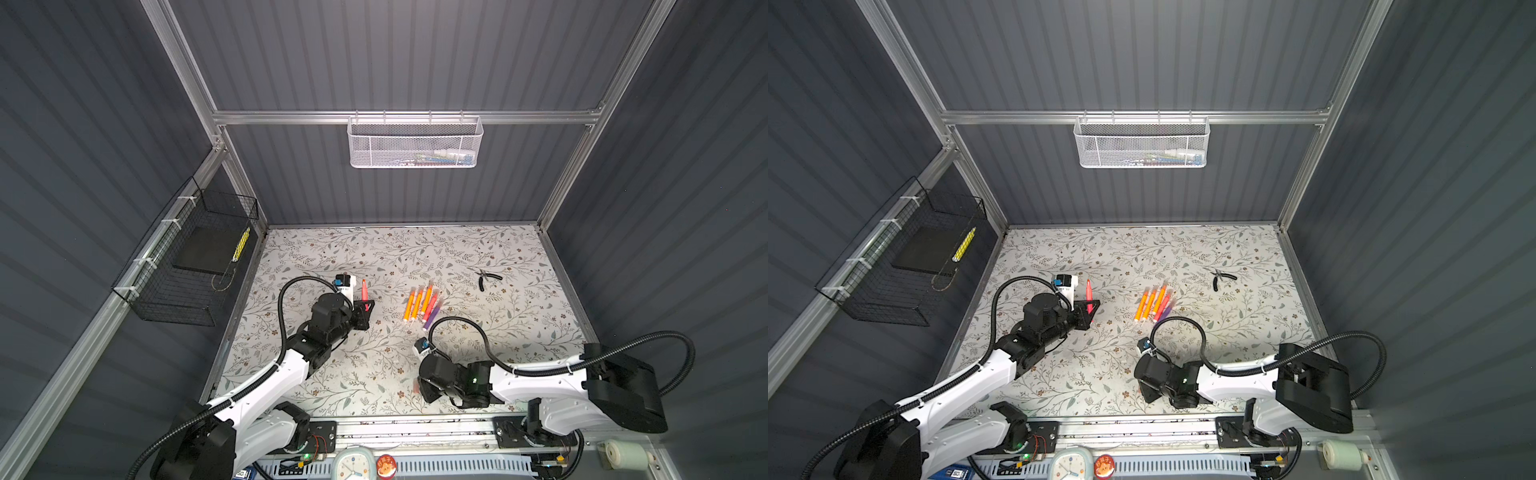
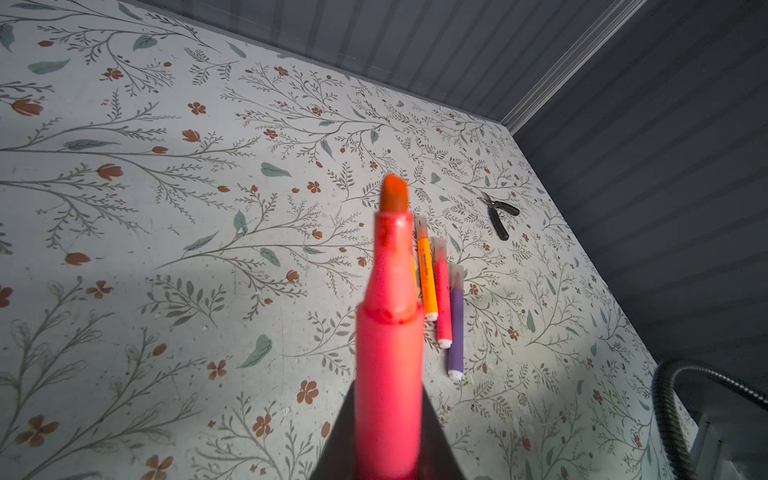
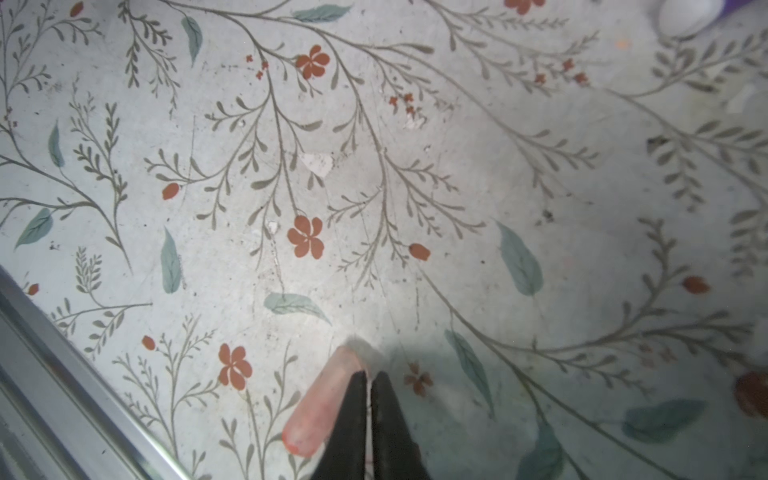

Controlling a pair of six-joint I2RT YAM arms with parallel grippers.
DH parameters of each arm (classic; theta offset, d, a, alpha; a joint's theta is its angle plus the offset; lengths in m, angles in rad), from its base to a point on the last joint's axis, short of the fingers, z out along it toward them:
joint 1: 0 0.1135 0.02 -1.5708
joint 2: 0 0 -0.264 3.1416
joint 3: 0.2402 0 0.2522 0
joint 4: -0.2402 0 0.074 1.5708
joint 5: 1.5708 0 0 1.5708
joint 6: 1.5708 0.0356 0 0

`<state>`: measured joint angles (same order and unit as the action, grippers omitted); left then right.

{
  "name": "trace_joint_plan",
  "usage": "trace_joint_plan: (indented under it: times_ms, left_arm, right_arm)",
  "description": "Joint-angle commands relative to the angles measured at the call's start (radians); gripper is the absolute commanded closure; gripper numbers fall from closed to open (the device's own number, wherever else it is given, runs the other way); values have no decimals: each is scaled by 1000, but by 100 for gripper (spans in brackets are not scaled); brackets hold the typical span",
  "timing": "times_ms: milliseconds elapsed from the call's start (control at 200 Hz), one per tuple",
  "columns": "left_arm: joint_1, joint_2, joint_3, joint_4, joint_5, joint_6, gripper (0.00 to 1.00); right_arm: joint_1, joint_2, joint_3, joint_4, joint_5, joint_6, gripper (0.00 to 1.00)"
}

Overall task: Insert the pens into the pen caps
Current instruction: 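Lower the right gripper onto the pink cap and close on it, then lift the pink cap with the right gripper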

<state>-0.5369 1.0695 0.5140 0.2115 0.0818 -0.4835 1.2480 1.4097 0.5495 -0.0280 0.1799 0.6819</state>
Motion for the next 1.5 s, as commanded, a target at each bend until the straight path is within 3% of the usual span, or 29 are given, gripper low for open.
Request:
trace_joint_plan:
  times_ms: [0, 265, 510, 630, 1160, 1496]
  left_arm:
    - [-3, -12, 1, 14, 13, -3, 100]
    - [-3, -25, -6, 11, 10, -4, 100]
    - [-3, -28, -10, 14, 12, -3, 100]
    - [-2, -30, -10, 14, 14, -3, 100]
    - [-3, -33, -11, 16, 26, -10, 100]
    - [-3, -29, -12, 22, 27, -12, 100]
  right_arm:
    - [0, 30, 35, 26, -33, -16, 91]
    - [2, 55, 92, -28, 23, -6, 90]
    - [18, 3, 93, -78, 14, -43, 67]
    - [42, 26, 108, -102, 1, -57, 61]
    - [112, 186, 222, -274, 119, -45, 70]
    - [127, 235, 263, -334, 162, -30, 66]
